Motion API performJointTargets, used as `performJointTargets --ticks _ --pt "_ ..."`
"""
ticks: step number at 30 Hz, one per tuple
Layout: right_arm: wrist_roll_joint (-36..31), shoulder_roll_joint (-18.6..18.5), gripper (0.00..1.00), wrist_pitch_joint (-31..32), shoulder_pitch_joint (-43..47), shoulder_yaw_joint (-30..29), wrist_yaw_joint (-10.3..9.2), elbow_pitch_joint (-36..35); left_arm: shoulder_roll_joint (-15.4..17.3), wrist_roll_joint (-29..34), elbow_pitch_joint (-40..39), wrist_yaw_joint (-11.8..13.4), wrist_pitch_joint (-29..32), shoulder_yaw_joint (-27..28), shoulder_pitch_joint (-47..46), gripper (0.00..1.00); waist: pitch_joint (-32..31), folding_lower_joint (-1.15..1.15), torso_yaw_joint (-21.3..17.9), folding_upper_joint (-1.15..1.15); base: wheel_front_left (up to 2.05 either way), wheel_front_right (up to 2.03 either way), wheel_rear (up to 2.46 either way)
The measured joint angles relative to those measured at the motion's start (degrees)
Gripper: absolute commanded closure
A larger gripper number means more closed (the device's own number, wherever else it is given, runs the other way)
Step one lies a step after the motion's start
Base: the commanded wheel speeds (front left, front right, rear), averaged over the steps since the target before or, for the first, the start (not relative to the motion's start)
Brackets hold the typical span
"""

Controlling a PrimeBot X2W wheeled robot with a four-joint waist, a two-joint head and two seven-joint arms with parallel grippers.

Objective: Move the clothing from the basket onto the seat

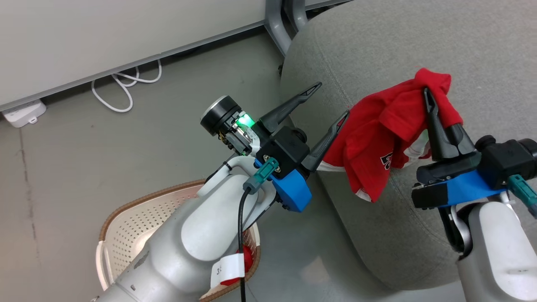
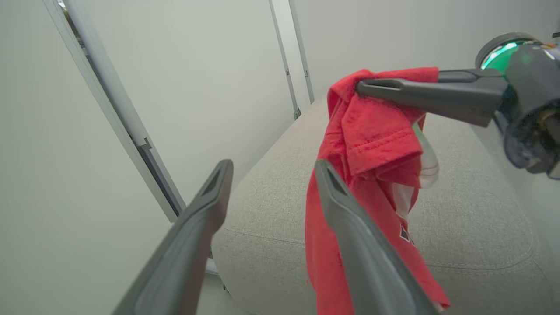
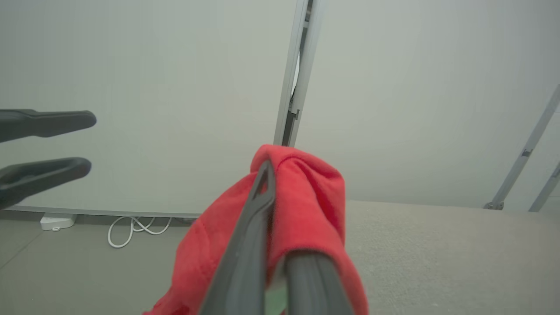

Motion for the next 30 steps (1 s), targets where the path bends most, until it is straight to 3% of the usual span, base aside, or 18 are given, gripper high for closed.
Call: performJointTargets --ticks 15,30 --pt "-0.43 0.79 1.00 0.00 3.18 -5.46 0.00 -2.09 -0.03 -0.20 0.97 -0.15 -0.01 -3.31 1.46 0.00 2.19 0.00 -5.38 0.00 0.00 0.00 0.00" --pt "0.05 0.74 1.00 0.01 0.08 -6.62 0.00 -3.13 0.26 -0.49 0.70 -0.15 -0.01 -3.27 1.30 0.00 3.30 0.00 -5.16 0.00 0.00 0.00 0.00"
